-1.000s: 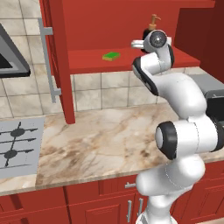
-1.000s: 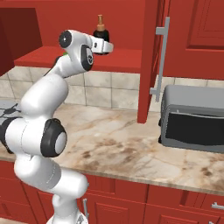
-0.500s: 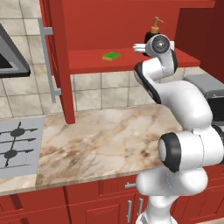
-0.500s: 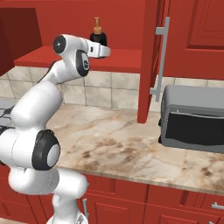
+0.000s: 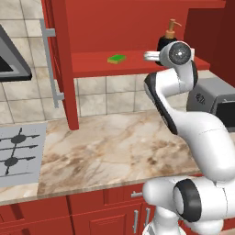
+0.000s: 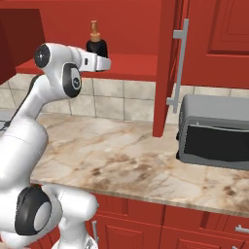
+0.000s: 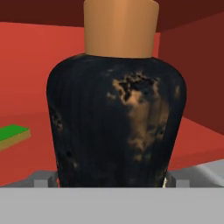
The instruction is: Locate and retrieve the sponge and soap dispenser from the cabinet. Place them next to the sink.
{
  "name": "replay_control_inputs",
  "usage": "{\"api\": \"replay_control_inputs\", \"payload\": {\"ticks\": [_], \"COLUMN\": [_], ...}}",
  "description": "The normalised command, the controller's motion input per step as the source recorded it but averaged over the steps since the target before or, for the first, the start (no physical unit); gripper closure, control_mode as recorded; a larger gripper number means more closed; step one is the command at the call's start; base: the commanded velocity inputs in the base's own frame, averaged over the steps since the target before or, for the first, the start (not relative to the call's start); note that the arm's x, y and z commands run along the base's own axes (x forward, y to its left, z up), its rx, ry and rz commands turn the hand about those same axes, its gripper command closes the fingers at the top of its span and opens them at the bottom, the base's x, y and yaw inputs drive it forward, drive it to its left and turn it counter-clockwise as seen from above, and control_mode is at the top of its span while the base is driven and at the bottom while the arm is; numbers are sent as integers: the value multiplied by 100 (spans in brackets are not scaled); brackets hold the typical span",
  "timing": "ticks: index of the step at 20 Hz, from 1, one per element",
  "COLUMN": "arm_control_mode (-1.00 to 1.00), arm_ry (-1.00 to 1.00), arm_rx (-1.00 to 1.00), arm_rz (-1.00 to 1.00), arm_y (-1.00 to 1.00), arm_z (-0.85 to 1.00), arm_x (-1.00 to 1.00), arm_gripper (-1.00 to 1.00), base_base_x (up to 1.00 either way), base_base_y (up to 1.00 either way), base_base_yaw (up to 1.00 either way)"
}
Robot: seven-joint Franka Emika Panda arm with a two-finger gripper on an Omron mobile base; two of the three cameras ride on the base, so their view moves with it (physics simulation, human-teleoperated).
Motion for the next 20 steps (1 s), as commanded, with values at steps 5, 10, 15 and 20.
{"api": "replay_control_inputs", "payload": {"ticks": [5, 10, 15, 20], "arm_control_mode": [-100, -100, -100, -100], "arm_ry": [0, 3, 6, 17], "arm_rx": [0, 0, 0, 2], "arm_rz": [0, 0, 1, 2], "arm_y": [17, 21, 24, 14], "arm_z": [4, 0, -2, 0], "arm_x": [-100, -100, -100, -100], "arm_gripper": [100, 100, 100, 100], "base_base_x": [0, 0, 0, 0], "base_base_y": [0, 0, 0, 0], "base_base_yaw": [0, 0, 0, 0]}}
